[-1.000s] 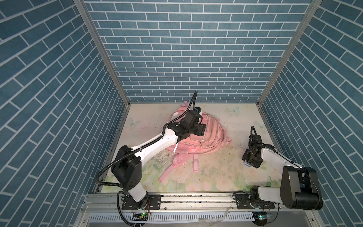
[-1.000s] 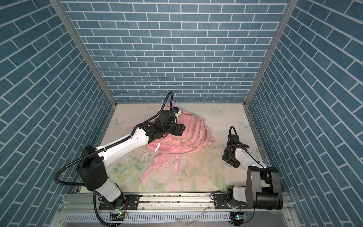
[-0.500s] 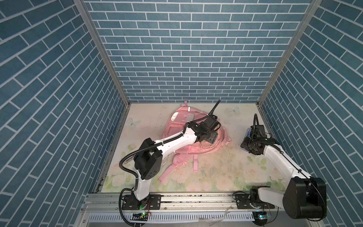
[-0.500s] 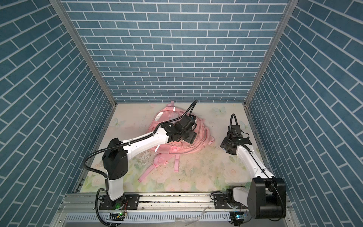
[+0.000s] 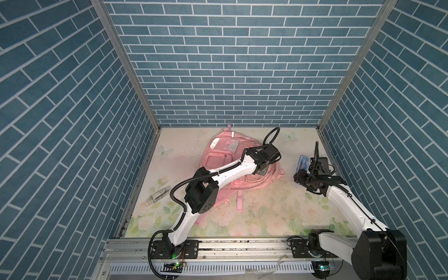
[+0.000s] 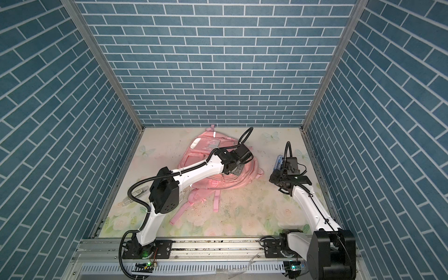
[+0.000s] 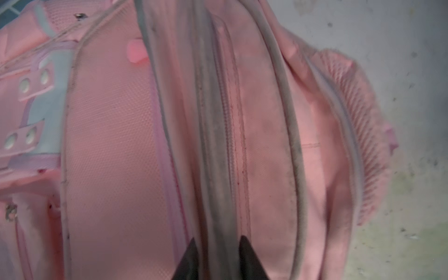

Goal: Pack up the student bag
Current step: 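Carry the compass case to the bag while the left holds the flap open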

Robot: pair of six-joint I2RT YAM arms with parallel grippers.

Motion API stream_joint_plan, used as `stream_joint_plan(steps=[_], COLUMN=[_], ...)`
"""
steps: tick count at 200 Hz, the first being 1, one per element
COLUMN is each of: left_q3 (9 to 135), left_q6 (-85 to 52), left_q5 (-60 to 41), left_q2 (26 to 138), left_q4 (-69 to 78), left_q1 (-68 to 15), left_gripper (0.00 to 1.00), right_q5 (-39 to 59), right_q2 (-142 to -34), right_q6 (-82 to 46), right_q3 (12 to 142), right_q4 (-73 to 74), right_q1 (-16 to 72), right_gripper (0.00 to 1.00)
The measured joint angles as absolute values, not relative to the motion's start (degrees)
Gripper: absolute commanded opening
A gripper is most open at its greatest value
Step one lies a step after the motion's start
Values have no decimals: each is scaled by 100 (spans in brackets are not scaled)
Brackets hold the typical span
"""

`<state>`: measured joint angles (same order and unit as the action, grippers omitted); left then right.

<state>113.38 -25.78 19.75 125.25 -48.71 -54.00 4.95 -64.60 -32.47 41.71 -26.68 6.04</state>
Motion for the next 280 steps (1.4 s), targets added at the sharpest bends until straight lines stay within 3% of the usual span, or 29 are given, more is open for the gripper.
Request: stream_joint_plan(steps=[18, 52, 141, 221, 248, 280], left_q3=[11399, 10967, 7461, 6674, 6501, 6438], left_q6=[-2657, -2832, -3671, -4056, -4150, -4178], left_q5=[2093, 2200, 1319, 628, 425, 211], left_q2=[12401, 11769, 9341, 9065, 9052, 8993], left_q4=[-4971, -4733, -1979, -685, -386, -259], left_q1=[-5402, -5367, -4873, -4567, -4429, -4263], left_gripper=[0, 0, 0, 0, 0, 0], right_q5=[657, 974, 1450, 1549, 1450, 1433], right_q2=[-6420, -6375, -7520, -8567, -9026, -9258], right_q6=[-3249, -3391, -4692, -5878, -6025, -6110], right_q3=[4169, 4171, 4976, 5299, 5776, 5913], right_q4=[-2550, -2108, -751, 303, 145, 69], right_q1=[652, 1107, 2834, 3400, 3559, 3767], right_gripper=[40, 40, 43, 48, 63, 70])
